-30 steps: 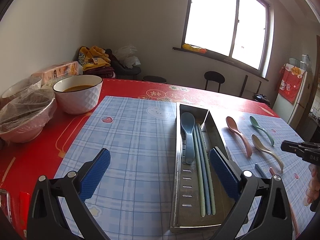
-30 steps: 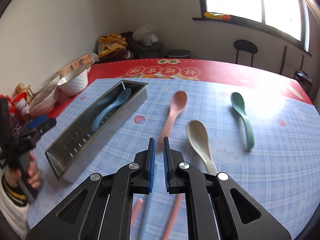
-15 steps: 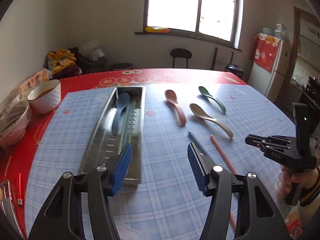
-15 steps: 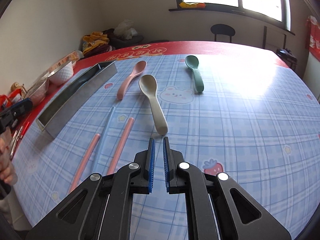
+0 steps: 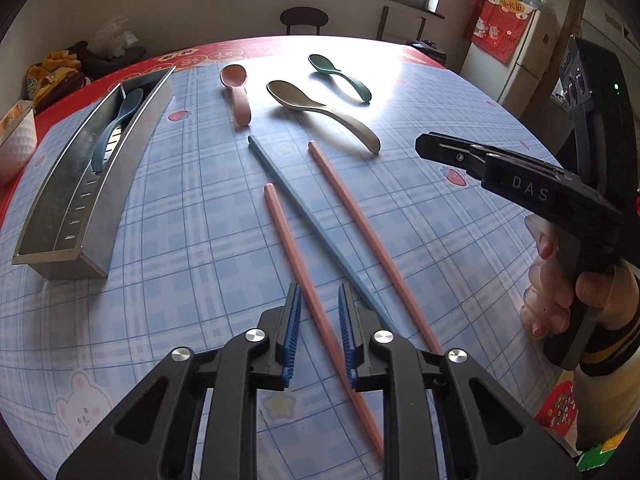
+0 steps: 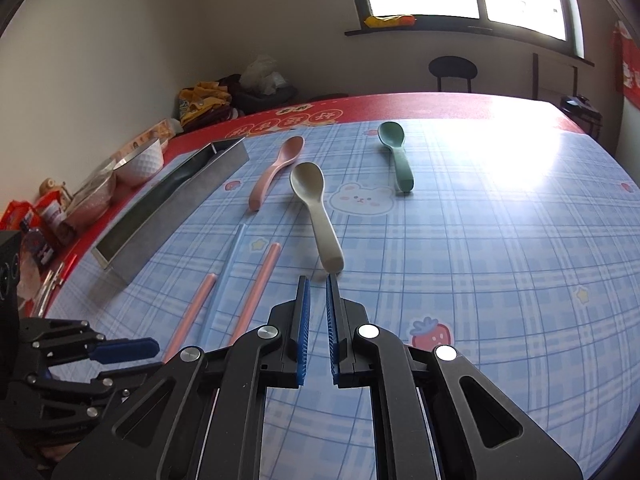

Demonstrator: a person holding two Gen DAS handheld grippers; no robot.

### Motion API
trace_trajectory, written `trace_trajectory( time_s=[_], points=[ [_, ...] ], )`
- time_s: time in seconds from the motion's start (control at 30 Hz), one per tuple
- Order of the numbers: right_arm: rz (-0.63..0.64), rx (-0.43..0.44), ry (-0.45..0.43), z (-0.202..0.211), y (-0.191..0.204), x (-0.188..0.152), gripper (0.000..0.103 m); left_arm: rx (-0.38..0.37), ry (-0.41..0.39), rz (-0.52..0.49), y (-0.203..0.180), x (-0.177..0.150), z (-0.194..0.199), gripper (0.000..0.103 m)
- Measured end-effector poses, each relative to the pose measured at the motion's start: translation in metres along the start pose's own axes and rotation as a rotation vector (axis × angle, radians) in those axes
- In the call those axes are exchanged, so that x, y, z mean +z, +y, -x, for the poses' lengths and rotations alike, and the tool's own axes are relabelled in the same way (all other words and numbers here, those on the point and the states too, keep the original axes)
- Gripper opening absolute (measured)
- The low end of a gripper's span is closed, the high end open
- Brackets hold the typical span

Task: Organize utensils
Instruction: 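Grasp a pink chopstick from the table with the left tool, then grasp the beige spoon by its handle with the right tool while the left holds the pink chopstick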

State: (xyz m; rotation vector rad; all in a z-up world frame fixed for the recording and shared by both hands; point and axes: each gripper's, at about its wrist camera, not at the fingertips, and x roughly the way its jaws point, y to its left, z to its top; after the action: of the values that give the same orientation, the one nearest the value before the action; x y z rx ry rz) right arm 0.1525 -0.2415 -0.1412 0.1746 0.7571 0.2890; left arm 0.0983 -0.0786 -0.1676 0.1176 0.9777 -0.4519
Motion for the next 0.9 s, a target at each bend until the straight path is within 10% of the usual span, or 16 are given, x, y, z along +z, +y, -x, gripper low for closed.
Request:
trace_trajectory(
  time_s=[0.9],
  points=[
    [-0.024,0.038,0.020,-0.004,-0.003,0.000,0.009,0.158,-0.061,0.000,0.044,0.023,-0.014,0.006]
  ],
)
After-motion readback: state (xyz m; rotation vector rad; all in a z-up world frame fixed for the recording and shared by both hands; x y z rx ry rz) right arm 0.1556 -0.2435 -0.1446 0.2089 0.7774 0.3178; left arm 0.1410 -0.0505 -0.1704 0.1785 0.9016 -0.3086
